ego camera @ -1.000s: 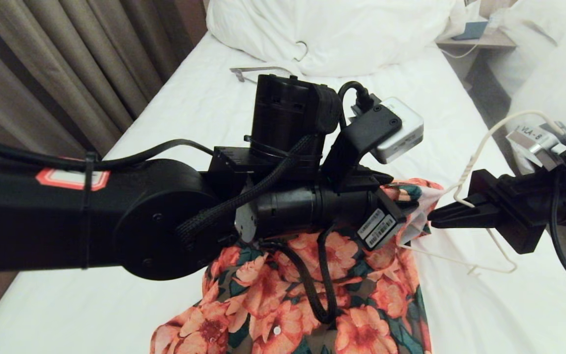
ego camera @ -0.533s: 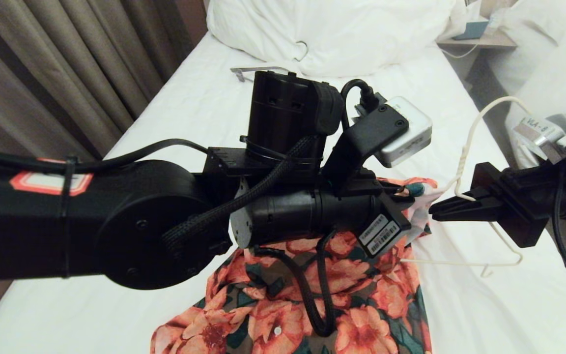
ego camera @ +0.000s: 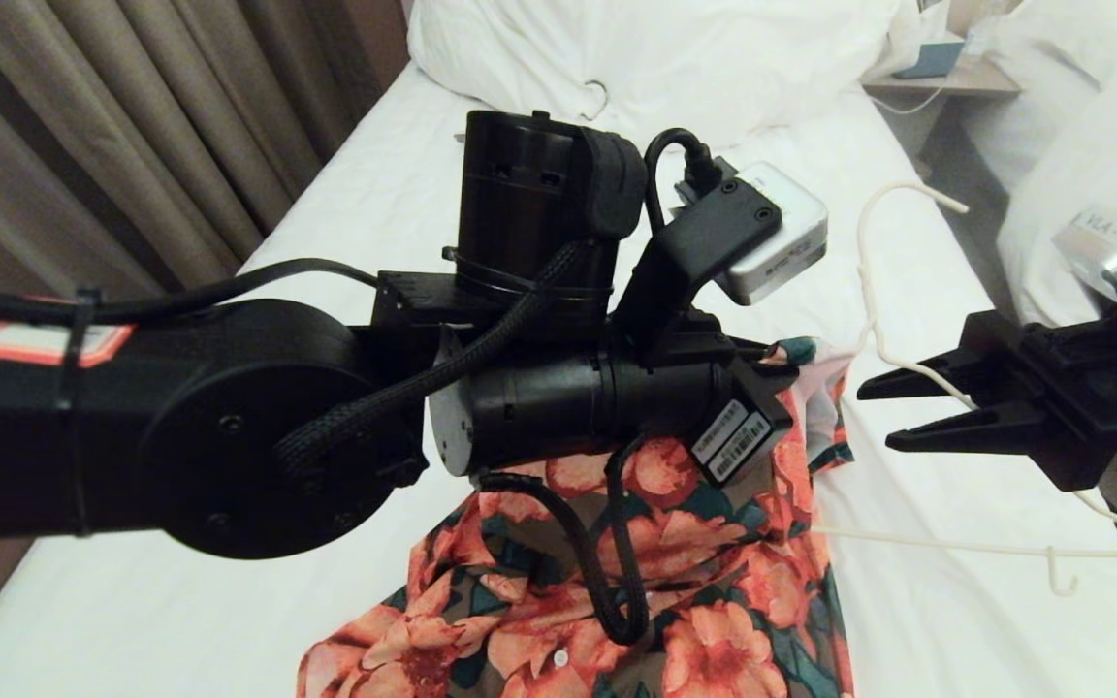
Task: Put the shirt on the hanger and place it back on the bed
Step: Hook the other side of the shirt onto the hanger
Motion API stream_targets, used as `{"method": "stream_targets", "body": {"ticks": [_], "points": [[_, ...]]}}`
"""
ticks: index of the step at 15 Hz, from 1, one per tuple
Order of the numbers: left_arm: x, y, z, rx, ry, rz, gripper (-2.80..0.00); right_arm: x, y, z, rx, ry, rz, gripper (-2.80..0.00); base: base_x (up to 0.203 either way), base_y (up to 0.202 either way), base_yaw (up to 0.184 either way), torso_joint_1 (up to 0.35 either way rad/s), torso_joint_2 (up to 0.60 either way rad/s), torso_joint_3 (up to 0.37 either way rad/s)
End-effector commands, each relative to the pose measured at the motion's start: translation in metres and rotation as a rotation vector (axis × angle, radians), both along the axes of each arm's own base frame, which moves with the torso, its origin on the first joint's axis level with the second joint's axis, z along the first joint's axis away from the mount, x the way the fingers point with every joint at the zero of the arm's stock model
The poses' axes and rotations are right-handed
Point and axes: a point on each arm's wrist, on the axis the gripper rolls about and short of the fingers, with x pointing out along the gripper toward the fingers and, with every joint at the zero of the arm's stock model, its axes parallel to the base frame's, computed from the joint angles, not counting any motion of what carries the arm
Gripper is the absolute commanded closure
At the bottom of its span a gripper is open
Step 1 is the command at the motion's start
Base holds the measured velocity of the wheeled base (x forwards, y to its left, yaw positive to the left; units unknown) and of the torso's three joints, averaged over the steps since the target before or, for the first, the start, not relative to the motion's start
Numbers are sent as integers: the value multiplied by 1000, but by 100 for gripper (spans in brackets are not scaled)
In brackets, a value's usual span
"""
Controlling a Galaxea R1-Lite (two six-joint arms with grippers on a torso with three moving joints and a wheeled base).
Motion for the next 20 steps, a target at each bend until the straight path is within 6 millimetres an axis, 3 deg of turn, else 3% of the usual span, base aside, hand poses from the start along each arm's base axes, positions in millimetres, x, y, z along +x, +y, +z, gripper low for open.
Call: {"method": "stream_targets", "body": {"ticks": [1, 4, 6, 9, 13, 17, 20], "points": [[-4, 4, 7, -19, -12, -6, 0, -8, 0, 4, 2, -13, 3, -280, 0, 0, 0, 0, 0, 0], [-7, 10, 14, -33, -24, 10, 0, -18, -10, 8, -1, 33, -32, -280, 0, 0, 0, 0, 0, 0], [-10, 15, 16, -47, -15, 34, 0, -30, -32, 13, 1, 64, -125, -280, 0, 0, 0, 0, 0, 0], [-15, 21, 26, -117, 26, 86, 0, -62, -65, 31, 24, 142, -304, -280, 0, 0, 0, 0, 0, 0], [-28, 38, 46, -212, 53, 129, 0, -94, -77, 47, 108, 383, -469, -280, 0, 0, 0, 0, 0, 0], [-42, 52, 61, -259, 29, 170, 0, -115, -82, 36, 142, 458, -551, -280, 0, 0, 0, 0, 0, 0], [-51, 61, 71, -290, 6, 206, 0, -106, -91, 23, 158, 502, -573, -280, 0, 0, 0, 0, 0, 0]]}}
